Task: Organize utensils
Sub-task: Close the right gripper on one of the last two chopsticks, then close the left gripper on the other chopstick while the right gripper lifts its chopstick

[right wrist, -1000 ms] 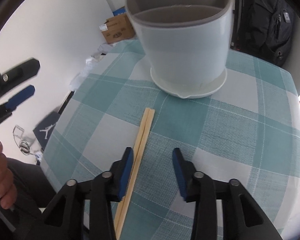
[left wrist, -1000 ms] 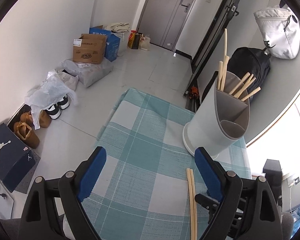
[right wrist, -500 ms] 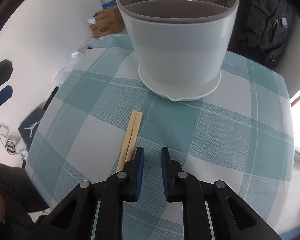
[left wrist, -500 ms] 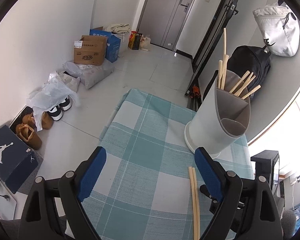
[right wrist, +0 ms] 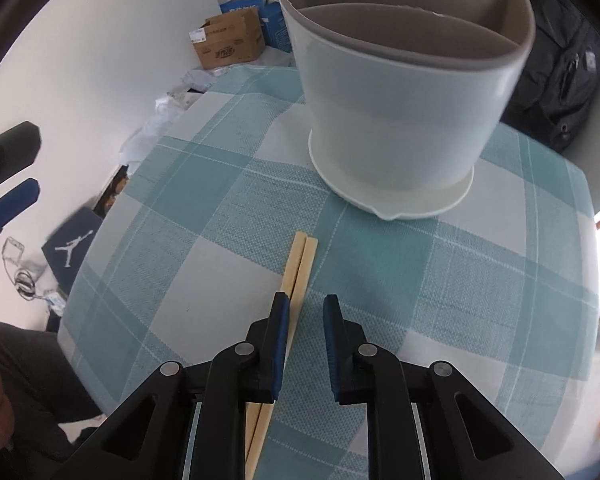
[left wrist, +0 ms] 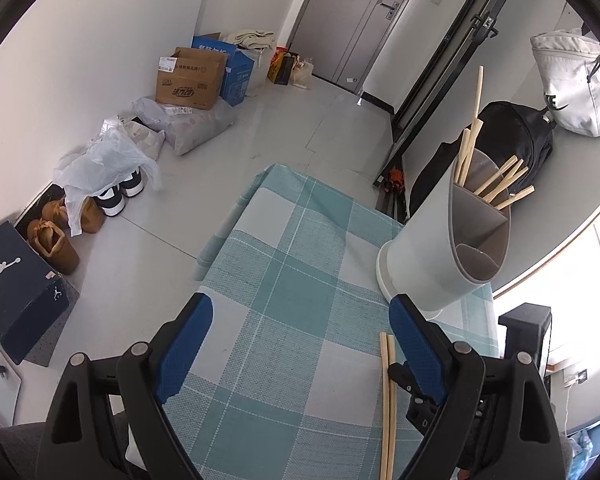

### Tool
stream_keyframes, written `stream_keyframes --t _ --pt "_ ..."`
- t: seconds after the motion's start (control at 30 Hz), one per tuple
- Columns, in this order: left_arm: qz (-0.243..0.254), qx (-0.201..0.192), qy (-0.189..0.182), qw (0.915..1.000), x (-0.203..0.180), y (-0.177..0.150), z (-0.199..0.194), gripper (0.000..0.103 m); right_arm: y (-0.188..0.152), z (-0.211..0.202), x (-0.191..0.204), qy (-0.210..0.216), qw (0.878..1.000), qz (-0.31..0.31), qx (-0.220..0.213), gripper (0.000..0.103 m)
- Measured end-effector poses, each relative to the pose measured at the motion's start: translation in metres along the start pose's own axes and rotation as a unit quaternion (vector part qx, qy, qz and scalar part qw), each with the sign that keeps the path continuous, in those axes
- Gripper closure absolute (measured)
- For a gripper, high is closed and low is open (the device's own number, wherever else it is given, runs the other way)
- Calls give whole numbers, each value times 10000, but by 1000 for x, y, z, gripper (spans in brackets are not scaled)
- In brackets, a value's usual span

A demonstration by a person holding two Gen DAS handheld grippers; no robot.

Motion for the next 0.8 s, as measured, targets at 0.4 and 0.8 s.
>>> stream_keyframes --t 0.4,0.8 --pt "-112 56 121 9998 13 1 1 16 25 12 17 -366 9991 -183 98 84" --pt "-242 431 383 9980 29 -9 14 16 14 -10 -8 212 9986 343 -343 97"
Point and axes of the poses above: each gripper's, at about its wrist camera, not at the fingertips, and z roughly the way its jaws point, x to its left, y to its top, the point moved 3 cm from there along z, roughly the way its jaws point, and after that the axes turned 14 degrees about -y, right-handed, at the moved point
